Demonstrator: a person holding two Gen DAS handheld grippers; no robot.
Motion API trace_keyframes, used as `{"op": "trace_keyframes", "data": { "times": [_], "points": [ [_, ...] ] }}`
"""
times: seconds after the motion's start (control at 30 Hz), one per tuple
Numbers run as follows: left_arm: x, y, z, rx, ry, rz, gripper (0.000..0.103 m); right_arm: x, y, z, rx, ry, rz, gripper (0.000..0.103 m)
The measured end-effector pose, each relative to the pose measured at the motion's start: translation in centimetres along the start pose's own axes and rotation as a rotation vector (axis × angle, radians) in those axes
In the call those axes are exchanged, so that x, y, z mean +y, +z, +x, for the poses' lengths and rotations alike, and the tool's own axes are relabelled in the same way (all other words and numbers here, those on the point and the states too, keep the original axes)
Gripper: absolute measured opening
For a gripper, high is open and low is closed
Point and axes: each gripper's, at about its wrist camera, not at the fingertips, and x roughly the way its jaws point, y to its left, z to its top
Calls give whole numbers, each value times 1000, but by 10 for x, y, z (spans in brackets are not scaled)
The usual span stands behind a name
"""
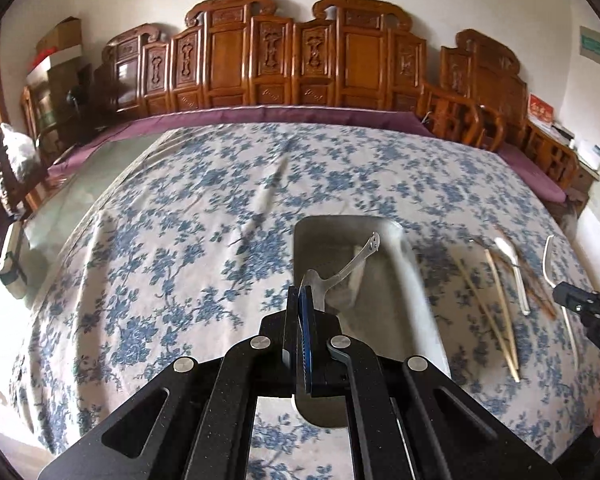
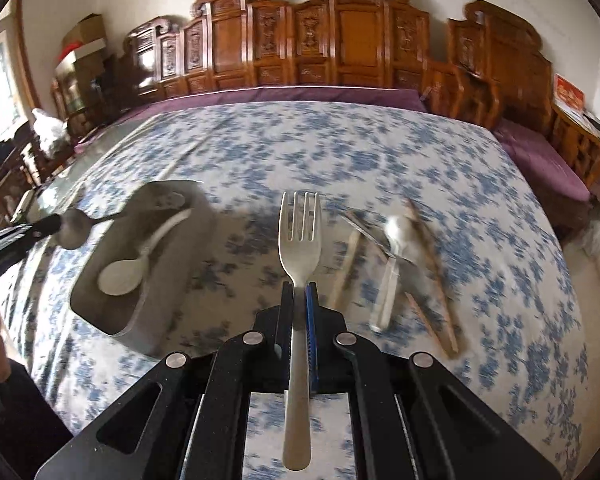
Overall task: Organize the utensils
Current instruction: 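Release the steel spoon into the tray with the left tool while the right tool carries the white fork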
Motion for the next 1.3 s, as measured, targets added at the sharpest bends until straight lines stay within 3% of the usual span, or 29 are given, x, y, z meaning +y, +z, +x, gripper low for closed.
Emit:
{"op": "trace_keyframes", "data": {
  "times": [0.3,0.57,1.03,1.3],
  "points": [
    [-1,-9,23,36,16,3,1,37,14,6,5,51,-61,8],
    [-7,-11,32,63,-35,4,1,55,19,11,18,72,-94,8],
    [-10,-15,26,84,-140,-6,1,83,26,18,31,109,-126,8],
    [9,-13,15,62,-140,-15,5,108,37,28,35,163,-135,8]
  ]
}}
